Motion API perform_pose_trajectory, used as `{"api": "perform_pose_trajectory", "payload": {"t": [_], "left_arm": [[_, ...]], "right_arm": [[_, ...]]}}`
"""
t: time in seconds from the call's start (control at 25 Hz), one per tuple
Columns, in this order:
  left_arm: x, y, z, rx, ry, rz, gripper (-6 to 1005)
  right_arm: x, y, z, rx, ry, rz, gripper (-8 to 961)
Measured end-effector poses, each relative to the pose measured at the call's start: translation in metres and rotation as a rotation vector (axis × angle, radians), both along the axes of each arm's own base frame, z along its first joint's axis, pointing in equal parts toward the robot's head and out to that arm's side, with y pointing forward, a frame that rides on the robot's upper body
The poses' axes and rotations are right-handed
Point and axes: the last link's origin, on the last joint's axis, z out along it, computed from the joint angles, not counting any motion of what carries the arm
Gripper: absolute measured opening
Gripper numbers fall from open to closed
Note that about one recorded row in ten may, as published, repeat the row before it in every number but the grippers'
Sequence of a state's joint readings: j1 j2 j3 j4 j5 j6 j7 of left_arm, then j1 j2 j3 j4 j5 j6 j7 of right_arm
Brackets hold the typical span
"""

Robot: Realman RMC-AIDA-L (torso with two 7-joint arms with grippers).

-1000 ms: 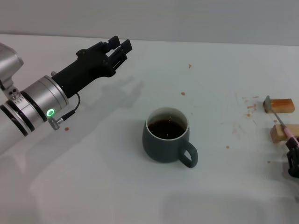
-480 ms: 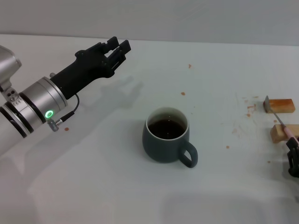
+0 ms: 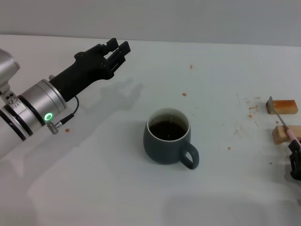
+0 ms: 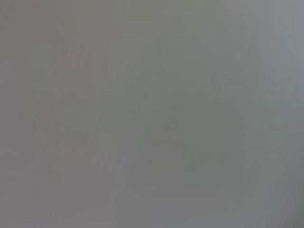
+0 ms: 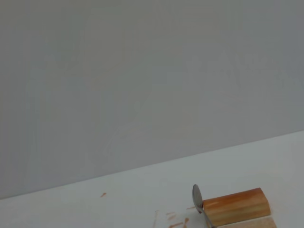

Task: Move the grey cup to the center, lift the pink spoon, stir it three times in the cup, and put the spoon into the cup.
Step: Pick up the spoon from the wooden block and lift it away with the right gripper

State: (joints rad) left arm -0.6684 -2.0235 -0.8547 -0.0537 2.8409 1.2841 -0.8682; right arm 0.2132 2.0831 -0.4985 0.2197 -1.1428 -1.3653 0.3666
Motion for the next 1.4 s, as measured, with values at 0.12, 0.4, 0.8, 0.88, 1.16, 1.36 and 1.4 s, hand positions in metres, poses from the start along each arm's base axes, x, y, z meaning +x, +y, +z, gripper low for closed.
{"api": "perform_pose_trajectory", "payload": {"t": [0.12,0.4,0.8,0.88,1.16,1.36,1.4], "left_arm": [[0.0003,-0.0002,-0.0002,-0.001,-0.001,-0.001,381],[0.0027,-0.0002,-0.0010,-0.002,-0.008,-0.007,381],[0.0024,0.0002,0.0000,0.003,-0.014,-0.003,381],[0.0020,0.0000,0.0000,0.005,-0.014,-0.002,381],[0.0003,-0.0008,0.0008,0.015,-0.018,0.006,381],[-0.0001,-0.0011,0.0008,0.016,-0.018,0.007,381],[-0.0001,-0.0011,0.0007,0.016,-0.018,0.007,381]], "right_arm": [[-0.0001,-0.0001,-0.0002,0.000,0.001,-0.001,103],[-0.0006,0.0003,-0.0005,-0.001,0.004,0.001,102],[-0.0052,0.0041,0.0046,0.024,0.037,0.030,101],[-0.0056,0.0045,0.0057,0.025,0.048,0.034,101],[-0.0071,0.0061,0.0059,0.023,0.058,0.043,101],[-0.0077,0.0070,0.0059,0.022,0.073,0.042,101],[-0.0079,0.0074,0.0059,0.022,0.077,0.042,101]]}}
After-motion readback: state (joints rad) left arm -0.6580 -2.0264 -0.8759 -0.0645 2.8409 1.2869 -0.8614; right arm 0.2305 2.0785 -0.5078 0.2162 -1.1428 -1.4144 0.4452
